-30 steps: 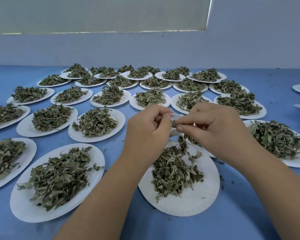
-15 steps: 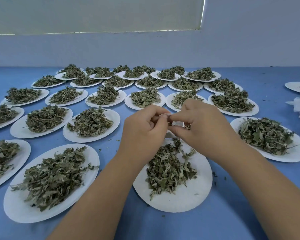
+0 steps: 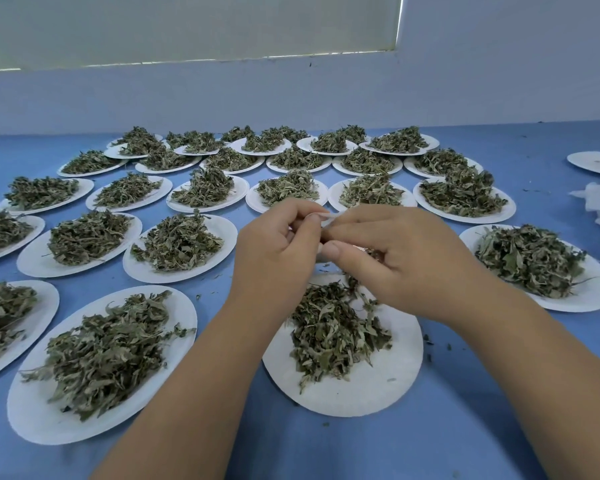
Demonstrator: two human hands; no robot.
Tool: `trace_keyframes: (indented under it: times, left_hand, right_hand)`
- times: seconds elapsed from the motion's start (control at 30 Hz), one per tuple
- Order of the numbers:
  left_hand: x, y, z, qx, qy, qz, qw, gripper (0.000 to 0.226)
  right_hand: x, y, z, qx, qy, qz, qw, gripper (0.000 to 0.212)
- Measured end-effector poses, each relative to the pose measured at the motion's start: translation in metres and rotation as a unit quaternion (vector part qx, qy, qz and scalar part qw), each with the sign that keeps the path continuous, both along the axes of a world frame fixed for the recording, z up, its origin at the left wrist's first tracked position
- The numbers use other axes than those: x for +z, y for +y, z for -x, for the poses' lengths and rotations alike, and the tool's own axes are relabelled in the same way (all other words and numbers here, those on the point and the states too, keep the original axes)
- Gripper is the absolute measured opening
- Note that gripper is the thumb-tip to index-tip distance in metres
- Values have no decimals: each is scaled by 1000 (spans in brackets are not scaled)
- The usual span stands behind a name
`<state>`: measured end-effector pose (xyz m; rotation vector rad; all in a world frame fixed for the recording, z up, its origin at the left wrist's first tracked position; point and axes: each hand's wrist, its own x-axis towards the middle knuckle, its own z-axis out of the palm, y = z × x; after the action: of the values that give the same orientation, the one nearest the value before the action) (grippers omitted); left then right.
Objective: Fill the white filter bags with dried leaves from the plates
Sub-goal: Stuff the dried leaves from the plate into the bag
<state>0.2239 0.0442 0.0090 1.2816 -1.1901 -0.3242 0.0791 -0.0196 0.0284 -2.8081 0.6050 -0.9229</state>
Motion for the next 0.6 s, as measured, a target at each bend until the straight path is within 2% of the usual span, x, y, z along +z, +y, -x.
trace_keyframes:
  times: [0.07,0.13,0.2,0.27,0.33,0.4,0.47,0.6]
  left_hand:
    - [0,0,0,3,-16,7,1000,22]
    - [1,1,-1,10,-20,14,1000,25]
    - [1,1,-2,23,-9,26,999,26]
    - [1,0,-4,42,-7,35,998,25]
    - [0,-1,-7,64,-4,41,997,26]
    - [0,-1,-9,74,-1,46,996,28]
    - [0,-1,-9,72,-5,48,996,28]
    - [-1,-1,-8,67,-13,54,996,22]
  right_hand:
    - [0,0,-5,-8,71,6,997,56]
    - [-1,2,-7,13,74,-16,997,55]
    - [3,2,-3,35,-34,-73,996,38]
    - [7,-3,5,13,-156,-117,981,20]
    - [7,-11,13,-26,-170,-122,978,11]
    - [4,-18,14,-66,-45,-91,993,21]
    - [-3,-20,10,-83,92,-64,990,32]
    - [-12,-15,2,-75,206,-60,974,48]
